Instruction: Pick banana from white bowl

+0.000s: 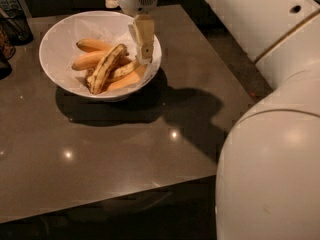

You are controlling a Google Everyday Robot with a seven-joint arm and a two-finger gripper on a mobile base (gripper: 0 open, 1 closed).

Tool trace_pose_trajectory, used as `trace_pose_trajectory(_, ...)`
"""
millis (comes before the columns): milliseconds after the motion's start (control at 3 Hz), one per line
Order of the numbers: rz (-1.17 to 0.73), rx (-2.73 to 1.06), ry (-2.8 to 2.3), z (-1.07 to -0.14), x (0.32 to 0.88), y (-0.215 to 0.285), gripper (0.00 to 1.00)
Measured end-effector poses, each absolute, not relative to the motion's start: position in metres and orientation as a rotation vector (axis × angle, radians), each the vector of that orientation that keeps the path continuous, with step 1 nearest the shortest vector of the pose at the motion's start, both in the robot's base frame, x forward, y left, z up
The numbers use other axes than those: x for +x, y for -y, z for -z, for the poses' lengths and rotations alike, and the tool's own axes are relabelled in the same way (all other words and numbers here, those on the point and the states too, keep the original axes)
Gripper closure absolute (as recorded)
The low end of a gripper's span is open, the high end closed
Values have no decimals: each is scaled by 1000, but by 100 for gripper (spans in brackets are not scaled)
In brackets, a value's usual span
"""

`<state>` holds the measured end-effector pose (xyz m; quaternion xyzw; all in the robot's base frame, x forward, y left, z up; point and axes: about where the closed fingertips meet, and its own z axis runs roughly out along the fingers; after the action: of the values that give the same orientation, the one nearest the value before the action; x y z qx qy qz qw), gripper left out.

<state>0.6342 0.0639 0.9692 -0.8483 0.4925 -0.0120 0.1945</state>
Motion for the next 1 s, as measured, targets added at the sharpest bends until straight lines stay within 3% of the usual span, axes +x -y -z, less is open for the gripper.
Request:
trace_pose_trajectory(333, 24, -2407, -1299, -975, 627, -79, 0)
trace_pose_trajectory(667, 29, -2430, -1244, -981, 621, -89, 11)
trace_pose_trajectory(1000, 35, -2451, -1223, -983, 619, -97, 12)
